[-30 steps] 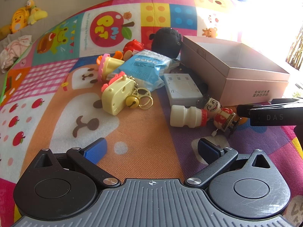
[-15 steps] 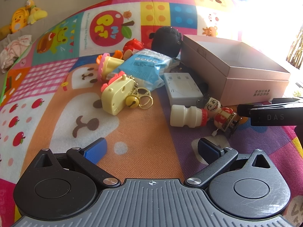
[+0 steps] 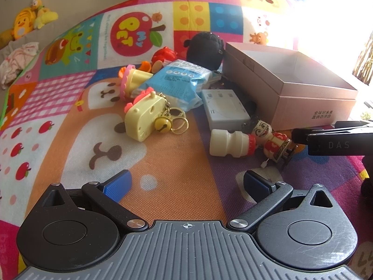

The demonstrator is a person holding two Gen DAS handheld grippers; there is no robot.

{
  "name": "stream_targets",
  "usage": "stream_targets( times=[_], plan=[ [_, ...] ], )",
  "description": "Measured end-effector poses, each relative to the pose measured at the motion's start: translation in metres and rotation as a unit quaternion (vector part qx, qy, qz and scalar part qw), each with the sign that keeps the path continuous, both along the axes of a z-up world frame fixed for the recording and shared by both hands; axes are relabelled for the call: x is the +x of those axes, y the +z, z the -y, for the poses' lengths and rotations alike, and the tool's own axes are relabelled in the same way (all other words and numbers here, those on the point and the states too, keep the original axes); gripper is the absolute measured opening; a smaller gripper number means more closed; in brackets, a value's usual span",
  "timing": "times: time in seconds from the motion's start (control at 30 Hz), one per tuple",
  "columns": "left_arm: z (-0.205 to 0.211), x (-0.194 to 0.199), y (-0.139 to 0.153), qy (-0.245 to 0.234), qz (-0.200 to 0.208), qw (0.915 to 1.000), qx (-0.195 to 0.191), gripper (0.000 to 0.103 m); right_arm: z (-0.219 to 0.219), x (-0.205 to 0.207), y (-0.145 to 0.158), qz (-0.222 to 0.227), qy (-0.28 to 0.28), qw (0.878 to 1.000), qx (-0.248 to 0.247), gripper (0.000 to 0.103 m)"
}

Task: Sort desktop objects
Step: 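Move the left tool toward the white bottle while the right tool approaches the boy figurine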

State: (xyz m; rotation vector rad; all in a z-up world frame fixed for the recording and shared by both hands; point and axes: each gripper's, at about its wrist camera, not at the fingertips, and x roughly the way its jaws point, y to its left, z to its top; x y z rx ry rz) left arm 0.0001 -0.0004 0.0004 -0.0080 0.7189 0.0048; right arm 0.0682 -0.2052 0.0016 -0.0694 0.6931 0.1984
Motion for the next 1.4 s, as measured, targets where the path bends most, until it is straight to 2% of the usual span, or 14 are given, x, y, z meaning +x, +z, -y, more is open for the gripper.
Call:
stream_targets(
  times=[0.23, 0.47, 0.67, 0.77, 0.87, 1.0, 1.13, 1.23, 1.3, 1.4],
  plan=[
    [0.000, 0.000, 0.000, 0.000, -0.001, 1.0000, 0.001, 0.103, 0.007, -0.006, 0.004, -0.029, 0.052, 0.998, -0.005, 0.103],
    [-0.002, 0.004, -0.001, 0.009, -0.012, 0.9999, -0.003, 0.103, 0.013, -0.019, 0.006, -0.043, 0.060, 0.997, -0.006, 0.103],
    [0.003, 0.011, 0.007, -0.013, -0.020, 0.9994, -0.024, 0.103, 0.014, -0.020, 0.005, -0.044, 0.063, 0.997, -0.007, 0.103],
    [0.005, 0.018, 0.008, 0.008, -0.004, 0.9999, 0.011, 0.103, 0.013, -0.021, 0.005, -0.041, 0.063, 0.997, -0.008, 0.103],
    [-0.003, 0.021, 0.009, 0.039, 0.006, 0.9988, 0.029, 0.103, 0.013, -0.021, 0.004, -0.039, 0.063, 0.997, -0.010, 0.103],
    [-0.021, 0.022, 0.007, 0.092, 0.009, 0.9940, 0.059, 0.103, 0.013, -0.019, 0.004, -0.038, 0.069, 0.997, -0.010, 0.103],
    [-0.040, 0.021, 0.004, 0.110, -0.006, 0.9937, 0.018, 0.103, 0.018, -0.016, 0.012, -0.021, 0.096, 0.995, -0.008, 0.103],
    [-0.045, 0.019, 0.002, 0.112, -0.008, 0.9937, -0.002, 0.103, 0.041, -0.015, 0.034, 0.028, 0.072, 0.997, 0.018, 0.103],
    [-0.046, 0.019, 0.002, 0.113, -0.006, 0.9935, -0.009, 0.103, 0.062, -0.010, 0.050, 0.056, 0.036, 0.997, 0.041, 0.103],
    [-0.041, 0.022, 0.001, 0.113, -0.009, 0.9936, -0.001, 0.103, 0.081, 0.006, 0.057, 0.070, -0.024, 0.996, 0.059, 0.103]
  ],
)
